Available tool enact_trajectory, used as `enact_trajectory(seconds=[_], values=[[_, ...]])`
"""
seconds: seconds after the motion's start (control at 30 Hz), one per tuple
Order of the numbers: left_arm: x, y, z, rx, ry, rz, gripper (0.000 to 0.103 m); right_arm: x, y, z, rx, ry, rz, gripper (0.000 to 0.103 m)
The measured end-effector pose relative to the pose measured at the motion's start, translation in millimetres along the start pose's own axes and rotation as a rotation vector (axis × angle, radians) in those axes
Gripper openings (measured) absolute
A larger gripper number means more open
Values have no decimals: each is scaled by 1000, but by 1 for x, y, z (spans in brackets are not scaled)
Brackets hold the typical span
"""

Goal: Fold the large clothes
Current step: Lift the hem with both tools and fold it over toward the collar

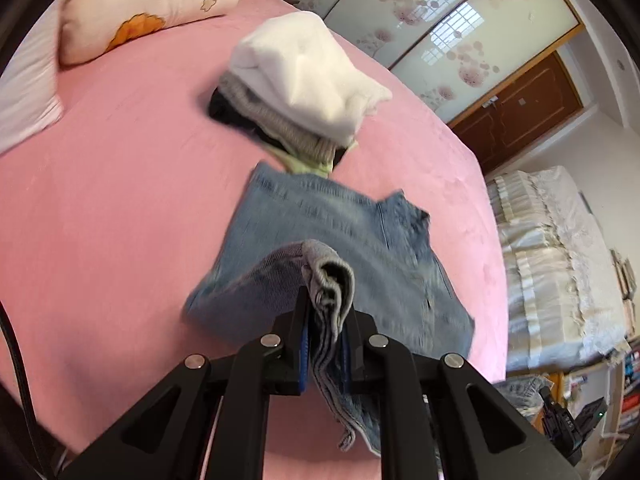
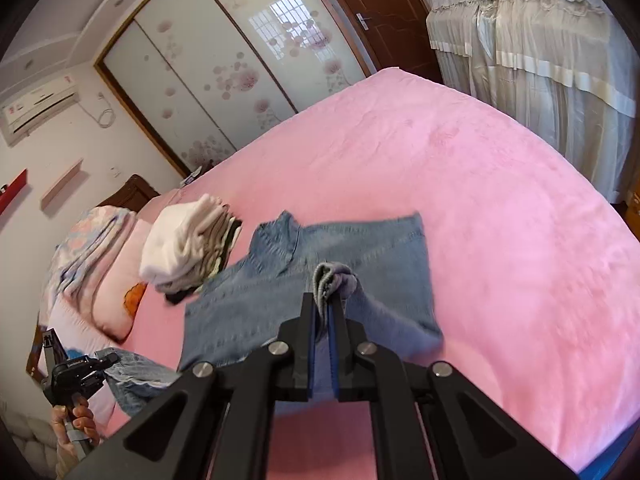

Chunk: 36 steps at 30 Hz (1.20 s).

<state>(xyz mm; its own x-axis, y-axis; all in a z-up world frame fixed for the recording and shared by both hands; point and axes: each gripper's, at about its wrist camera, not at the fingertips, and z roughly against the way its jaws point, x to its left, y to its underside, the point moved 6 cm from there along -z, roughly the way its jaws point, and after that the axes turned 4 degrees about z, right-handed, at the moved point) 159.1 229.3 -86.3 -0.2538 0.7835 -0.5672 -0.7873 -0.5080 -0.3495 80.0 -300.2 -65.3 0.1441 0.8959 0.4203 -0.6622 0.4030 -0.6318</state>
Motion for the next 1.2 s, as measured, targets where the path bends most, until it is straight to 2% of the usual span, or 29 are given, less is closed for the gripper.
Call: enact_trajectory(seconds=[0.17,0.27,0.33,0.37,0.43,0.53,0.6,0.67,0.8,1.07,1.17,1.2], values=[[-17,-46,-73,-11,-84,-26,15,-15,-40,-84,59,58,-62,6],[-14,-71,-116,-28,-169,-48,32,-24,-52,-129,86,120,-77,8],[-6,-83,-137,-14,-193,-26,51,-34,-58,-161,118,178,-97,11],[-2,-88,-147,-1,-198,-13,55,-39,-60,-175,150,202,-100,11],[3,-95,-157,-3,-199,-8,56,-46,-58,-192,192,212,-99,13],[12,-99,-163,-9,-206,-51,57,-51,-54,-201,203,203,-71,18],[17,-97,-171,20,-194,-87,57,-54,-51,-206,209,191,-35,31],[21,-92,-180,49,-172,-123,57,-58,-45,-213,229,179,-5,40],[24,-80,-197,100,-143,-204,57,-66,-34,-229,266,201,39,41],[24,-59,-227,177,-183,-359,57,-76,-12,-255,340,215,114,42],[20,-51,-238,207,-187,-414,65,-76,-8,-260,346,207,134,49],[17,-48,-241,211,-191,-438,71,-74,-7,-262,345,203,145,52]])
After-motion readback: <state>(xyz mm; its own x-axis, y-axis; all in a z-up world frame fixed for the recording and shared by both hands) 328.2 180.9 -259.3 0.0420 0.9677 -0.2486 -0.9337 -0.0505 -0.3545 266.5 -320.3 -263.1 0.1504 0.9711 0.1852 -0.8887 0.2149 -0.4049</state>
